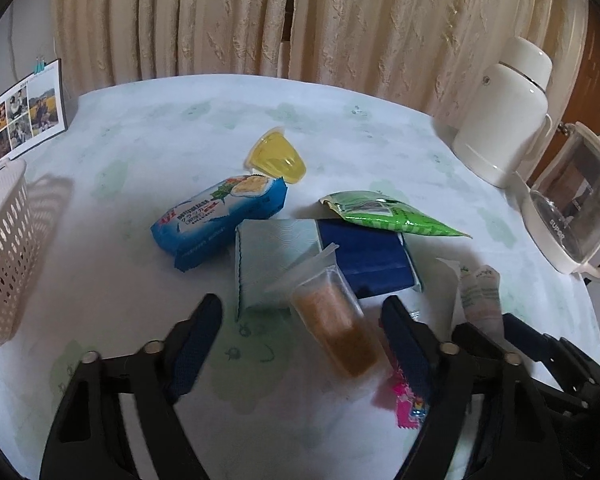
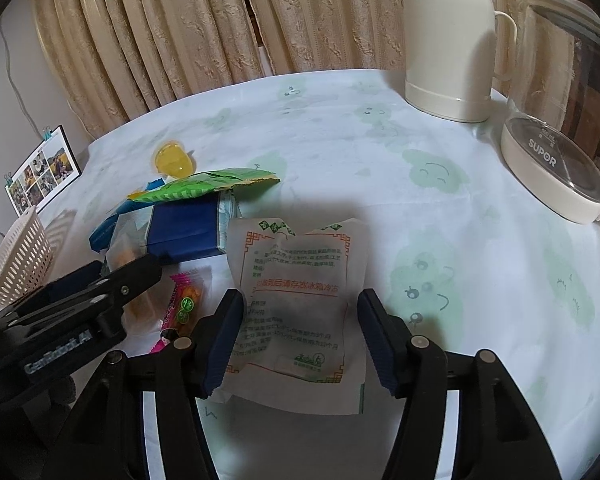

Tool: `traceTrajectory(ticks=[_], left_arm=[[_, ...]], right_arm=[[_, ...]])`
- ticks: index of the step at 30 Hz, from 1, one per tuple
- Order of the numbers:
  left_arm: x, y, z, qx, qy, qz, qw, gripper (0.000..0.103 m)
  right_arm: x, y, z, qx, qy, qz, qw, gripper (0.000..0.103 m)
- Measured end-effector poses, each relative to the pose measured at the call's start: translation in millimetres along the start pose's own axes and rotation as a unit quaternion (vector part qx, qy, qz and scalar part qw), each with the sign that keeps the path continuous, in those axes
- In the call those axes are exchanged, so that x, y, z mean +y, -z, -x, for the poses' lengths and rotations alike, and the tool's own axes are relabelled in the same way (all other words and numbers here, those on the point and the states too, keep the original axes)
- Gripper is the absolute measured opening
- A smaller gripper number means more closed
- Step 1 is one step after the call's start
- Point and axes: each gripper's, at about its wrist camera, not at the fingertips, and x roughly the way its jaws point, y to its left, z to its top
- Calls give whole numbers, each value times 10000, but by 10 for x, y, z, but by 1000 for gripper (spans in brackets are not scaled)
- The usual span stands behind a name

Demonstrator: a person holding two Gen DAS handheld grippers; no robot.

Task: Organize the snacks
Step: 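Move the left tool to the clear orange sponge cake packet while the right tool holds the white packet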

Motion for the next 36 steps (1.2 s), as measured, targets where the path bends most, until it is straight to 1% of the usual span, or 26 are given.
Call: traceTrajectory(ticks=[4,12,15,17,18,24,29,30,32,36], left_arm=[[49,14,-33,84,73,95,9999,58],[110,89,112,4,221,97,9997,49],[154,117,168,-19,273,160,9995,45],[175,131,211,-53,291,181,9994,40],[184,137,231,-78,314,185,9993,37],[227,145,336,-195,364,222,9989,34],[267,151,398,-252,408,266,9985,33],[273,156,403,-249,416,275,9984,33],[285,168,394,-198,438,327,9983,33],[354,202,352,-2,560,564,9968,34]], right_arm=[[9,2,1,-1,-1,-3,10000,58],[11,5,3,3,-6,10,10000,59],[26,6,1,16,-23,47,10000,62],[48,8,-4,37,-27,105,9999,67],[60,10,-5,45,-20,136,9999,68],[73,18,-7,45,-33,142,9999,68],[50,21,5,18,20,97,9999,55],[43,21,8,11,24,75,10000,54],[26,25,17,1,10,29,10000,53],[16,23,18,2,1,19,10000,53]])
